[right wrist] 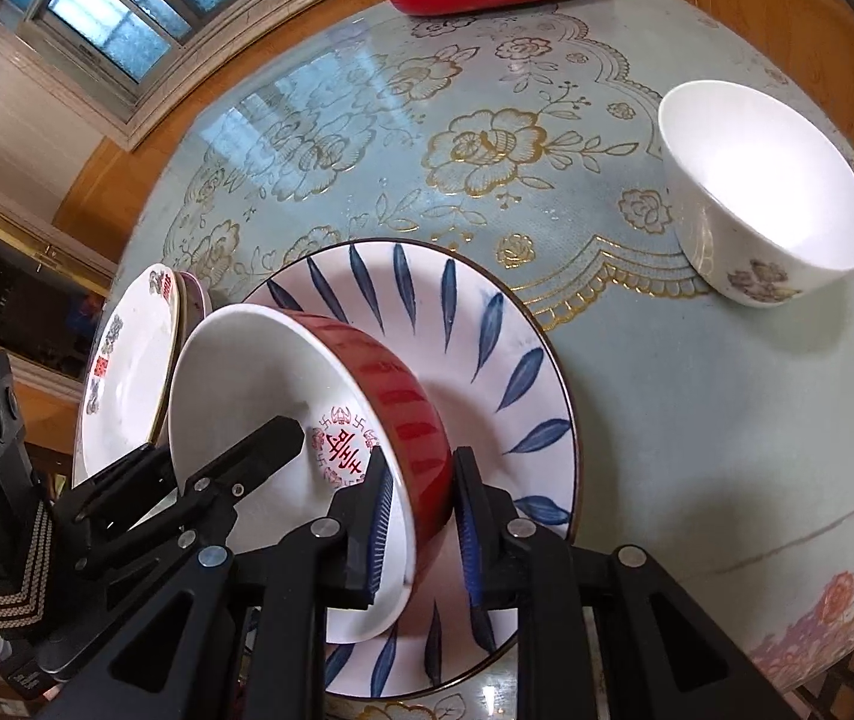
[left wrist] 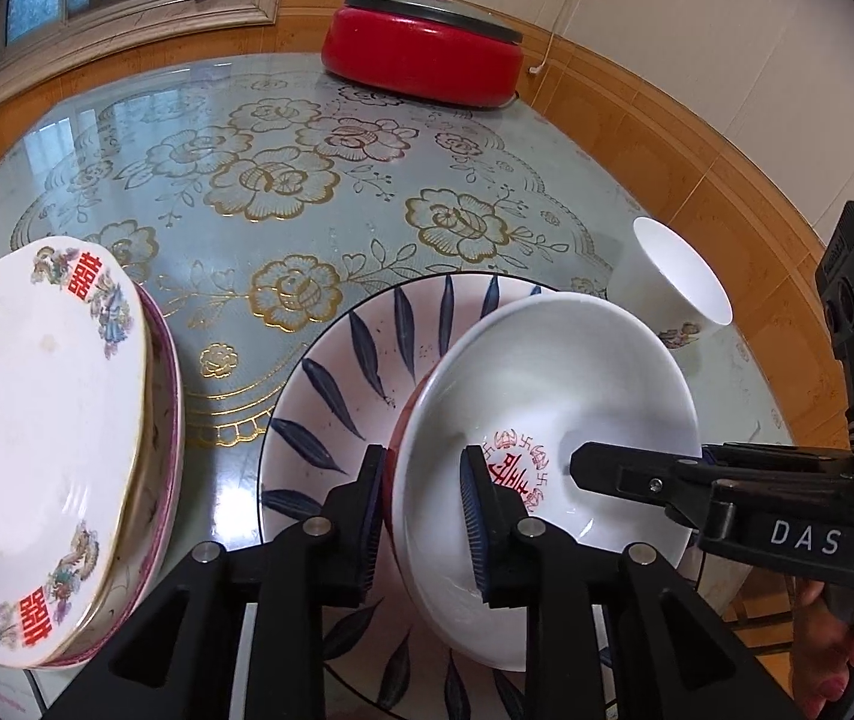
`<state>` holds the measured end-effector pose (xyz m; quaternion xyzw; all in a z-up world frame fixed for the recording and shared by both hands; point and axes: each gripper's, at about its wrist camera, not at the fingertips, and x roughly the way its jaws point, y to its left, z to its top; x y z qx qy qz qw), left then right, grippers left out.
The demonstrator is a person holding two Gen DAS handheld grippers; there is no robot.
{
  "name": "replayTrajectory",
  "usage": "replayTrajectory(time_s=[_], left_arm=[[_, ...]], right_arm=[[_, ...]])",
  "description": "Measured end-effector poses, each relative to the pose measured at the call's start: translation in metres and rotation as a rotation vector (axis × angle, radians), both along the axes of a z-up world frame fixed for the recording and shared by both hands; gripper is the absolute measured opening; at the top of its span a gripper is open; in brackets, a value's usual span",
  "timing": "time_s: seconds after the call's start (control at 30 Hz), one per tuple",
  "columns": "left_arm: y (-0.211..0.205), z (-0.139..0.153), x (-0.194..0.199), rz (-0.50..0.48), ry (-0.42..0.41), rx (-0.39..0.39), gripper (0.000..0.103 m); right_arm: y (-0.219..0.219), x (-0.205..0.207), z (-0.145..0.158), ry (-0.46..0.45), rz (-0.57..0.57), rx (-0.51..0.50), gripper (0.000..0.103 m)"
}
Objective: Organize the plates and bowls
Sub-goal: 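Lower the red bowl into the striped bowl and open the right tool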
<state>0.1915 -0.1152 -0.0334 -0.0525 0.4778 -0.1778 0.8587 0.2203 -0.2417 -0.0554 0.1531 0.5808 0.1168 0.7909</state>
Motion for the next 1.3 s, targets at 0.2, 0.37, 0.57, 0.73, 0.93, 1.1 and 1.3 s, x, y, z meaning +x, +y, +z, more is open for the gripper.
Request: replayTrajectory(time_s=[0.2,0.37,0.57,0.73,0.93,1.1,1.3], left_arm=[[0.0,0.007,-0.007,-0.004,-0.069,0.019,0.041],[0.003,0.02,-0.017,-0.002,-0.166,0.046,0.059],[0.007,0.021,-0.023,0.01,-0.216,0.091,0.063],[0.006,0.021,-0.027,0.006,-0.234,0.107,0.069],[0.009,0.023,-0.032,0.014,-0.249,0.111,0.078],[0.012,0.023,-0.034,0.024,-0.254,0.116,0.085],[0.014,0.022,-0.037,0.035,-0.27,0.119,0.089]], right_arm=[[0.003,0.001,-0.001,-0.008,0.015,-0.015,0.026],[0.005,0.003,-0.002,-0.008,0.009,-0.013,0.026],[-0.003,-0.002,0.006,-0.034,-0.004,0.006,0.026],[-0.004,-0.006,0.011,-0.053,-0.011,0.016,0.027],[-0.005,-0.013,0.016,-0.092,-0.016,-0.002,0.027],[-0.011,-0.024,0.026,-0.18,-0.044,-0.053,0.027],[-0.035,-0.031,0.03,-0.202,-0.113,-0.035,0.027]])
